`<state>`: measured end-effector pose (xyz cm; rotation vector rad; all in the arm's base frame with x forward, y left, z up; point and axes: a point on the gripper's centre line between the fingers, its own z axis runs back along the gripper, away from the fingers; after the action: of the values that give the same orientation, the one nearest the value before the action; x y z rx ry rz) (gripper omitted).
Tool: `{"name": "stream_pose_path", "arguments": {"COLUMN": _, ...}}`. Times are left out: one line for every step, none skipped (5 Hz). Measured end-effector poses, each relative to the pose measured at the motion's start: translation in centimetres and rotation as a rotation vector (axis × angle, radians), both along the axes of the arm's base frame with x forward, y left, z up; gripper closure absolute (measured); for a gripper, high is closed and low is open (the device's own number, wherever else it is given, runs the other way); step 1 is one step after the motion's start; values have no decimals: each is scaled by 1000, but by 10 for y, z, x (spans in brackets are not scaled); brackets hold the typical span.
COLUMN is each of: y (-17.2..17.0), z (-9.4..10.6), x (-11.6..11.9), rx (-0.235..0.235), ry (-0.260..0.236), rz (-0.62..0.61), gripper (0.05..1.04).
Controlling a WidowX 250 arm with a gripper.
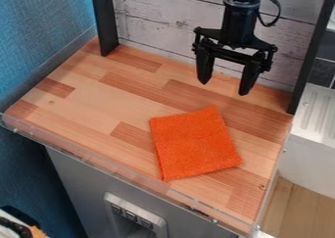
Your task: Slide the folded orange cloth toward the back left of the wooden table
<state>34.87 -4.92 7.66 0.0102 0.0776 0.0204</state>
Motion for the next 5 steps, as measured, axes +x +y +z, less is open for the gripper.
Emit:
{"name": "stream_pose_path", "arguments": {"y": 1, "z": -6, "x": -6, "rx": 7, "ry": 19, "rz": 44, "gripper": 85}}
{"name": "stream_pose_path", "arguments": {"y": 2, "z": -2, "x": -14, "rx": 10, "ry": -3, "rz": 132, "gripper": 87}}
{"name": "stream_pose_path", "arguments": {"y": 3, "z": 1, "x": -23, "rx": 5, "ry": -51, "rz": 227, "gripper": 86}}
{"name": "stream_pose_path", "arguments": {"y": -1, "z": 4, "x": -34, "rx": -5, "ry": -96, "rz": 299, "gripper": 84}}
{"name": "stream_pose_path", "arguments": {"y": 0, "z": 1, "x": -46, "rx": -7, "ry": -123, "rz": 372, "gripper": 84}}
